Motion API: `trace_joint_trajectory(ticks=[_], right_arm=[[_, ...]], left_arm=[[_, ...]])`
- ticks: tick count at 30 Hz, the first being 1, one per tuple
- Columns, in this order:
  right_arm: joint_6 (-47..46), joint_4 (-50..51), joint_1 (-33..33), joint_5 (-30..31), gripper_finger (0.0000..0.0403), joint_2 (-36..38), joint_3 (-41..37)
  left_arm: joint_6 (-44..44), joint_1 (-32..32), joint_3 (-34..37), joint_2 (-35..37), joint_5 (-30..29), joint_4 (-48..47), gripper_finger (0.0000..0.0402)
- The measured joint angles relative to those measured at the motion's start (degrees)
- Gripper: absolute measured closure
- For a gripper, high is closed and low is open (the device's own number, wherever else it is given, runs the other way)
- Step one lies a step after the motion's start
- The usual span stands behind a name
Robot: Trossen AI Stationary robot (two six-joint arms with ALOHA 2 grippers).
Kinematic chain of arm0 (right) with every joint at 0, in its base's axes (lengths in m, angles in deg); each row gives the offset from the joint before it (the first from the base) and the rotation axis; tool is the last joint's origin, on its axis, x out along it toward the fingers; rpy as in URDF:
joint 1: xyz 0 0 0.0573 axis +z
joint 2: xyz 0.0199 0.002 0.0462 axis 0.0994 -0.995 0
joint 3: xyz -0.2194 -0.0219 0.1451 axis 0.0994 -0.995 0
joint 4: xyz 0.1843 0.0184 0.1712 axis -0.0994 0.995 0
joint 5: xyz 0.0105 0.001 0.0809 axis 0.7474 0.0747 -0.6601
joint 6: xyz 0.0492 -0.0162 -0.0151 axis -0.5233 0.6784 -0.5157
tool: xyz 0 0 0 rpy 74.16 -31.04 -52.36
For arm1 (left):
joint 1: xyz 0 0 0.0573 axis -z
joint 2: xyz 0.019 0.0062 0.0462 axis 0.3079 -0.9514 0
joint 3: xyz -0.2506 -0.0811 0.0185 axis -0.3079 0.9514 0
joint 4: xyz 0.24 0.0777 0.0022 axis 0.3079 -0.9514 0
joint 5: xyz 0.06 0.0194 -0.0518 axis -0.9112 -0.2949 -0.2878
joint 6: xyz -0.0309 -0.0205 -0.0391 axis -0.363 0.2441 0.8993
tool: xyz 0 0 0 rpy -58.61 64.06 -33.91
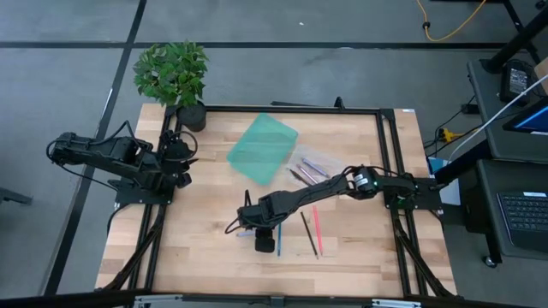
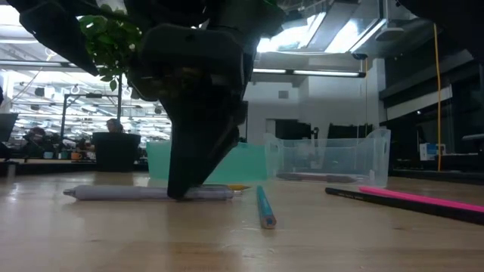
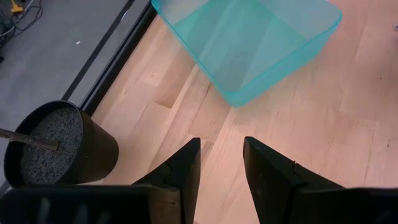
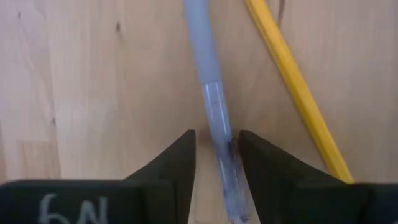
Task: Sort pens & pencils
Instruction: Put the light blue pen into the transparent bin
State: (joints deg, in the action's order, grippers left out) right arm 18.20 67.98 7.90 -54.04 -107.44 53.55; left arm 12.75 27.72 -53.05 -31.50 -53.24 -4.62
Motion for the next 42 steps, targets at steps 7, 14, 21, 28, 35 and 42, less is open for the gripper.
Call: trace_joint_trajectory(ticks=[7,14,21,28,35,42], right_arm=[[-0.52,-0.81,0.00,-0.04,0.0302,0.08,-0.84],[-0.32,-0.78,0.00,0.05,0.0348,0.08,-0.93],[-0.13,-0.48,0.37,0.17,0.0368,0.06,-0.04],[-1.16,1.35,1.10,0.92,0.0370,-0.36,2.53],[-3.12,3.56,2.78,-0.19,0.0371,-0.66,6.03],[-4.56,10.55,3.96,3.49,0.0371,-0.62,11.60]], left_arm=[[0.00,0.00,0.00,-0.02,0.00,0.00,0.0286],[0.00,0.00,0.00,-0.01,-0.02,0.00,0.0286],[0.00,0.02,0.00,-0.01,-0.01,0.00,0.0286],[0.00,0.02,0.00,0.00,0.00,0.00,0.0286],[0.02,0.02,0.00,0.00,0.00,0.02,0.0286],[0.02,0.01,0.00,0.00,0.00,0.02,0.0286]])
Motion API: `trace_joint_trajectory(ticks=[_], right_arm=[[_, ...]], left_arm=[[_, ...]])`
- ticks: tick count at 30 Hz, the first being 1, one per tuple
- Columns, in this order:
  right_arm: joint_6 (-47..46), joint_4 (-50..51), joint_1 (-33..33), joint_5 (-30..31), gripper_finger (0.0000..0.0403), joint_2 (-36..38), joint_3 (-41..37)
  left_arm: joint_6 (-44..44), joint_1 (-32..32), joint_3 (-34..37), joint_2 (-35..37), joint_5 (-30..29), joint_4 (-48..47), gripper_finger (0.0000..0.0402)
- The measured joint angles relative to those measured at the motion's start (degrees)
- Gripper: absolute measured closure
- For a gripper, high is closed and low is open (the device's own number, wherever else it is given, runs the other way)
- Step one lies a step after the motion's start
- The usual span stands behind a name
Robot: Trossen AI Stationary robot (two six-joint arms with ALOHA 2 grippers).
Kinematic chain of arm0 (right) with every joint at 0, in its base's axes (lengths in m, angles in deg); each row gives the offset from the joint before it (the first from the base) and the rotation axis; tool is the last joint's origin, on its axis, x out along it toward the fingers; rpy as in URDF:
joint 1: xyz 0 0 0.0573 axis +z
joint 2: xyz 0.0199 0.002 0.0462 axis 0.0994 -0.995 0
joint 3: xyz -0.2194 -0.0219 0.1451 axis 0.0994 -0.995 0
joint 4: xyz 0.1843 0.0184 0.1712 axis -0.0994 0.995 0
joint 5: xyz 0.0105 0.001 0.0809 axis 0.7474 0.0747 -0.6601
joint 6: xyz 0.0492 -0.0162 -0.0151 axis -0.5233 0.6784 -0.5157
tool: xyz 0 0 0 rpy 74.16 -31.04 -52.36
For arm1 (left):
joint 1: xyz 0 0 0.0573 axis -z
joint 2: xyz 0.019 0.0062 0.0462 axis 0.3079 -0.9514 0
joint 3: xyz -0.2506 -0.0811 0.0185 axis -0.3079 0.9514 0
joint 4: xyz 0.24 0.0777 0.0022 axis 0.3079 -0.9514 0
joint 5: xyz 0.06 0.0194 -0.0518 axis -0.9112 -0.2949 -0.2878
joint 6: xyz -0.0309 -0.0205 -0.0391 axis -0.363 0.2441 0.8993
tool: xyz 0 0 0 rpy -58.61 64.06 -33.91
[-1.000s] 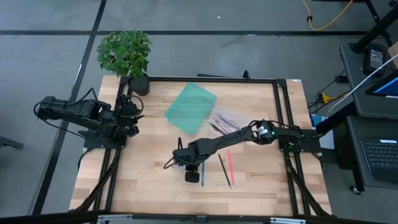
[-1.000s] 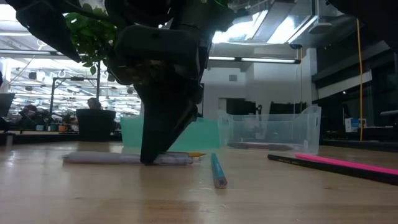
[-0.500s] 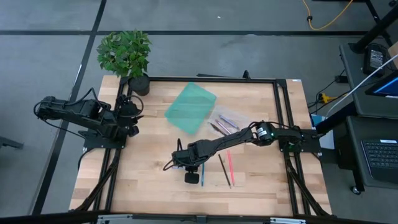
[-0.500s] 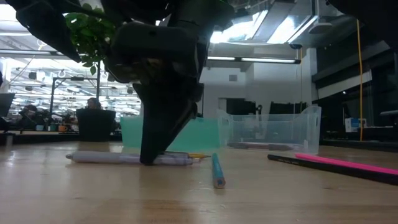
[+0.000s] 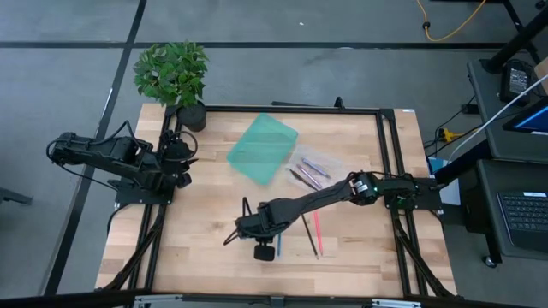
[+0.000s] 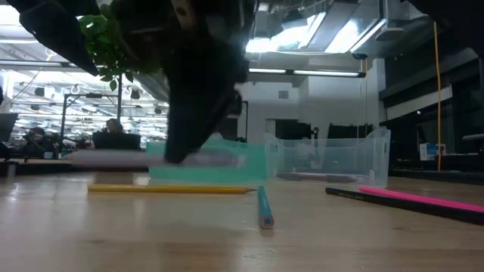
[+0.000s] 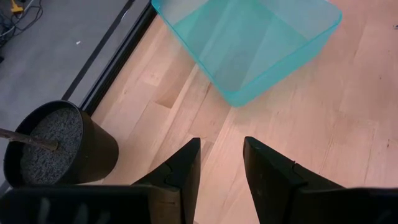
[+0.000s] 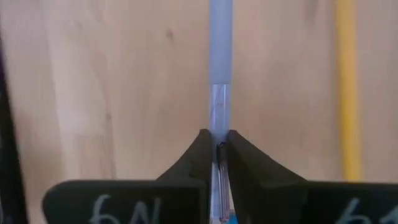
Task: Sort pens & pencils
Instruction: Put the light blue pen into the transparent bin
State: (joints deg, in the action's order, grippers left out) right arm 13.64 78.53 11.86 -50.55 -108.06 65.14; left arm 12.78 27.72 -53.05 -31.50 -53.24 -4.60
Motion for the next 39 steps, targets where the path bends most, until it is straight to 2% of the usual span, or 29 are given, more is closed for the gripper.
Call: trace_joint_trajectory(ticks=[7,12,23,32,36,39], right_arm=[[-1.90,19.41,0.15,10.71,0.0371,0.25,7.49],[-4.60,30.94,-0.46,18.85,0.0371,2.08,6.93],[-4.47,31.16,-3.68,25.35,0.0372,6.32,6.55],[-10.68,31.16,-6.68,27.51,0.0372,10.52,6.51],[-13.31,31.08,-7.95,27.50,0.0372,11.58,3.41],[-14.98,31.16,-8.76,27.41,0.0372,12.62,-1.79]], left_arm=[[0.91,0.01,0.00,-0.02,1.20,-0.02,0.0286],[1.38,0.01,0.00,-0.01,2.14,-0.06,0.0286],[3.04,-0.01,0.00,-0.02,4.57,-0.35,0.0286],[4.42,-0.01,0.00,-0.01,5.40,-0.52,0.0286],[4.47,-0.01,0.00,-0.02,5.40,-0.57,0.0286],[4.48,-0.01,0.00,-0.01,5.40,-0.57,0.0286]])
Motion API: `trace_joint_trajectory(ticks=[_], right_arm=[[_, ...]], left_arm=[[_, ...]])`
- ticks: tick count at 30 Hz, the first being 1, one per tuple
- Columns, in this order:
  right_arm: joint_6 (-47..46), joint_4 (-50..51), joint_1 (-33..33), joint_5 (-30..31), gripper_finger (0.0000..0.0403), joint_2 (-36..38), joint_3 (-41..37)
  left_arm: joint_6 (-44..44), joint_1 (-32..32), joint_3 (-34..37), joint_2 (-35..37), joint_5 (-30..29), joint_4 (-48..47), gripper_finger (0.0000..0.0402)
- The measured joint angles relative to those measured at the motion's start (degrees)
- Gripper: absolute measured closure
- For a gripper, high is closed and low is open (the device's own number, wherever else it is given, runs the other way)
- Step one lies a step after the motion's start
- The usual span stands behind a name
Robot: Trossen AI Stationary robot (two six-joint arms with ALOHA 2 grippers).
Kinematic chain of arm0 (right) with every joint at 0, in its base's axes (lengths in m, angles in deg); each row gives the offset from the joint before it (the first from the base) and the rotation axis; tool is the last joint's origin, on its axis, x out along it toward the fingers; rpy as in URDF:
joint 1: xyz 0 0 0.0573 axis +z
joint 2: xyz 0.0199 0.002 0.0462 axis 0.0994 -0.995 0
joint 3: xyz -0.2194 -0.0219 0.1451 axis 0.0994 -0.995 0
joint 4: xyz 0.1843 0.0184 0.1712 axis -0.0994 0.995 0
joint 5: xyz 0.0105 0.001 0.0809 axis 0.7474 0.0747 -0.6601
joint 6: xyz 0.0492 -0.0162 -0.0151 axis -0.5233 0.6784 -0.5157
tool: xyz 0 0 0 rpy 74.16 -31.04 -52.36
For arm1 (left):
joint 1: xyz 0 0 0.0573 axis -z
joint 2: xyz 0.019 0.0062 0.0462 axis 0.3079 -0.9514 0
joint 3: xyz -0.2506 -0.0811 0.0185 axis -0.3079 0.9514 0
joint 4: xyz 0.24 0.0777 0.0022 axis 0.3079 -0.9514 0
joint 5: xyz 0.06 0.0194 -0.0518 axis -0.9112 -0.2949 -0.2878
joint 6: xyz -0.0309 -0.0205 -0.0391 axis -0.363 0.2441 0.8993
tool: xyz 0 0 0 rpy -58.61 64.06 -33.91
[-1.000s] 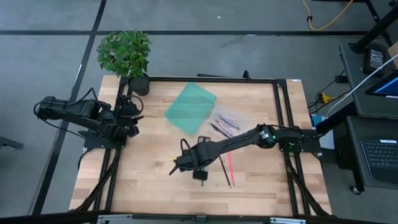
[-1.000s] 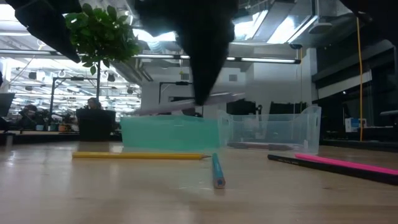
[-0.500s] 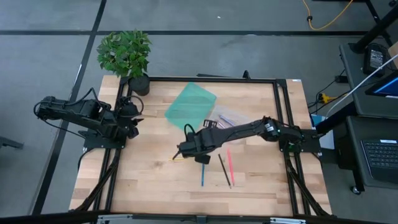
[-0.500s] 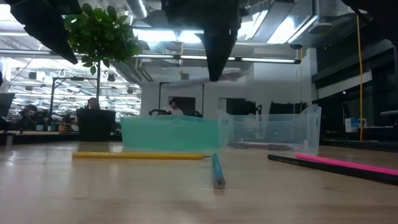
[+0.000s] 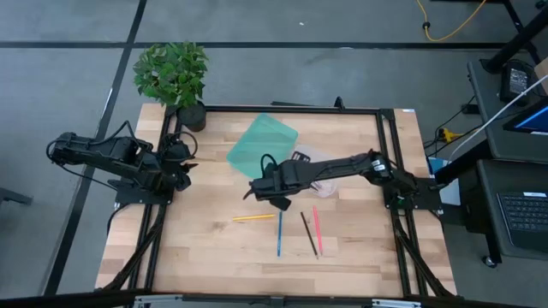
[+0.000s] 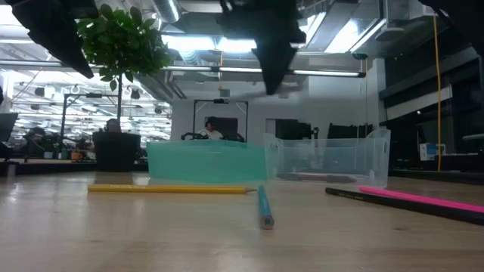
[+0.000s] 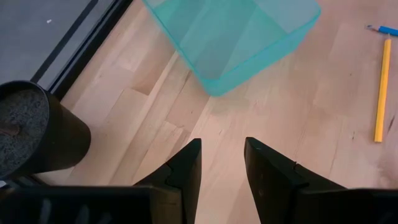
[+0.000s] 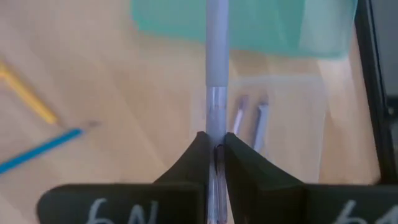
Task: Sort pens & pencils
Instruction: Put the light blue pen into the transparent bin
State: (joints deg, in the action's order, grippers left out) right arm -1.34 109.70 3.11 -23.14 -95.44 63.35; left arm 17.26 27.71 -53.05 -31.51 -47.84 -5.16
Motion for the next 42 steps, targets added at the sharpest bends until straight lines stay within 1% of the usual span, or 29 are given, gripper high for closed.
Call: trace_joint_trajectory(ticks=[4,10,13,16,18,24,31,36,42], right_arm=[[-3.28,-0.02,-1.17,-0.16,0.0372,3.51,-9.57],[-10.86,-0.36,-2.57,-0.15,0.0372,14.48,-25.26],[-13.61,-5.22,-2.55,-0.21,0.0372,19.85,-32.48],[-13.85,-11.97,-2.55,-1.17,0.0372,22.86,-38.06],[-13.17,-15.31,-2.62,-1.84,0.0372,23.13,-40.37],[-10.12,-19.07,-4.24,-3.71,0.0372,22.42,-45.89],[-6.01,-29.80,-6.14,-4.32,0.0370,22.43,-51.28],[-4.29,-33.89,-7.61,-5.52,0.0371,22.39,-53.51],[-3.94,-34.58,-7.88,-5.47,0.0361,22.39,-53.82]], left_arm=[[0.00,0.00,0.00,0.01,0.00,0.00,0.0286],[-0.07,0.00,-0.01,0.00,-0.02,-0.02,0.0286],[-0.07,0.00,0.00,0.00,-0.03,0.01,0.0286],[-0.08,0.00,0.00,-0.01,-0.03,0.04,0.0286],[-0.07,0.00,0.00,0.01,-0.03,0.04,0.0286],[-0.04,0.00,0.00,-0.01,-0.05,0.16,0.0286],[-0.02,0.02,0.00,-0.01,-0.05,0.46,0.0286],[-0.02,0.02,0.00,0.01,-0.05,0.46,0.0286],[0.00,0.02,0.00,0.00,-0.05,0.46,0.0286]])
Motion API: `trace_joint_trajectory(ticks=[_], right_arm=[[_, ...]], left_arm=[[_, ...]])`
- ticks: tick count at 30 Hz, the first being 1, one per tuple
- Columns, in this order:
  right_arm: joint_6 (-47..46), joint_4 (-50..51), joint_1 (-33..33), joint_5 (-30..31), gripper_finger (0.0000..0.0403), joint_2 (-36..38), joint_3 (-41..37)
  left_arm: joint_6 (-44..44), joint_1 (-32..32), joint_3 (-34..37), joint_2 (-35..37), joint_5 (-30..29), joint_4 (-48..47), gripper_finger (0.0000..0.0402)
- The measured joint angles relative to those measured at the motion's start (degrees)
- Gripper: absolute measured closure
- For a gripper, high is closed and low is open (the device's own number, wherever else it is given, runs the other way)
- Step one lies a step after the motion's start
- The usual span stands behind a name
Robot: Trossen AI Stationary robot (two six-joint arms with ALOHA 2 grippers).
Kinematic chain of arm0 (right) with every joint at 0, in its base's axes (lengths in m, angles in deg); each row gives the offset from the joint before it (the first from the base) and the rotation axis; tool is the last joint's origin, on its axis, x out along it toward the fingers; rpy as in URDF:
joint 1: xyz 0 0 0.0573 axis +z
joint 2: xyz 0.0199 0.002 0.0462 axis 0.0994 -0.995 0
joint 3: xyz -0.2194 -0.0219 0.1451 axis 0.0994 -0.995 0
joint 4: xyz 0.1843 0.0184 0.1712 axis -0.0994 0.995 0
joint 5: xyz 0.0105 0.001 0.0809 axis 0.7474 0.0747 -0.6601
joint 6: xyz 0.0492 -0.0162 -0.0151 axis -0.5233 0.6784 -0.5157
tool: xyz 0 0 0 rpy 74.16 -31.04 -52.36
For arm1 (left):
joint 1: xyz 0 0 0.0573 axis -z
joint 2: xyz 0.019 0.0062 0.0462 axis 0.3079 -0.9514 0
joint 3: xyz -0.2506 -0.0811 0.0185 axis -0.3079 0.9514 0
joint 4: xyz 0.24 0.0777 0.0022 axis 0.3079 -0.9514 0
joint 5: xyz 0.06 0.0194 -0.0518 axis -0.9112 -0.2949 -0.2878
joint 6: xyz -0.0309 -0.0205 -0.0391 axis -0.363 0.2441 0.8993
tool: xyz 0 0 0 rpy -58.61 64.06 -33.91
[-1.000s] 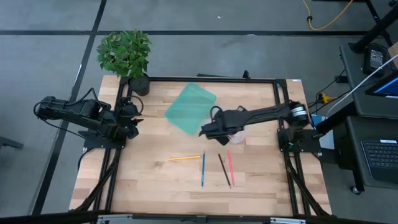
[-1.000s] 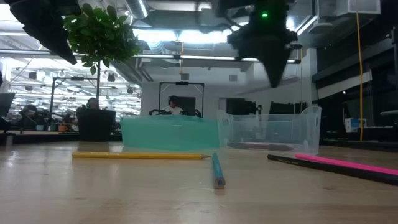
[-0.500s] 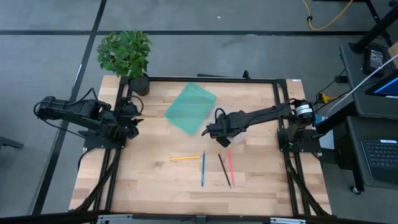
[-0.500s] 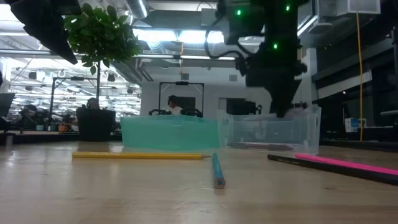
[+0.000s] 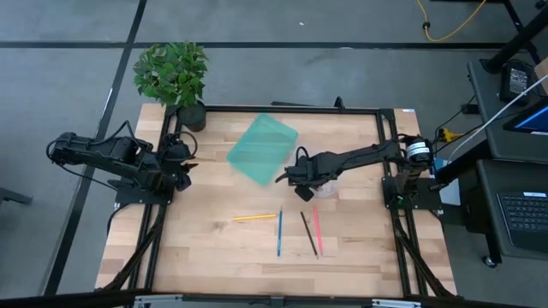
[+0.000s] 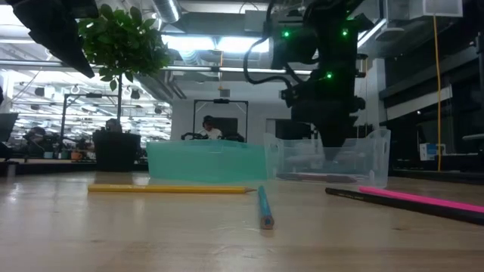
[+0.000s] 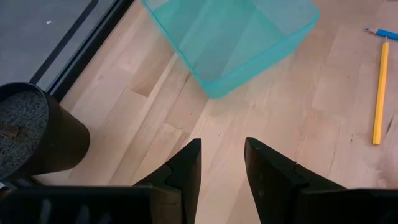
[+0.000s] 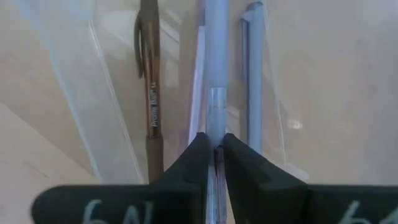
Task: Sort pens & pencils
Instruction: Put the light blue pen into the transparent bin, then put the black pencil into the blue bin
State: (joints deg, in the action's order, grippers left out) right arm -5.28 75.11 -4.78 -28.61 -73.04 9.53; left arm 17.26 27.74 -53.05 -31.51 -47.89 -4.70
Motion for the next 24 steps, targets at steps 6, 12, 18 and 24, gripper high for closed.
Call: trace_joint_trajectory(ticks=[6,12,18,24], right_arm=[[1.29,-0.80,-0.02,0.27,0.0346,0.00,0.00],[3.03,-1.11,-0.02,0.28,0.0338,0.00,0.00],[4.13,-1.75,-0.02,0.36,0.0337,0.00,0.00],[3.94,-1.92,0.00,0.45,0.0337,0.00,0.00]], left_arm=[[0.00,0.00,0.00,0.02,0.00,0.00,0.0286],[0.01,0.00,0.00,0.00,0.00,0.01,0.0286],[0.02,0.00,0.00,0.00,0.00,0.00,0.0286],[0.02,0.00,0.00,0.00,0.00,0.02,0.0286]])
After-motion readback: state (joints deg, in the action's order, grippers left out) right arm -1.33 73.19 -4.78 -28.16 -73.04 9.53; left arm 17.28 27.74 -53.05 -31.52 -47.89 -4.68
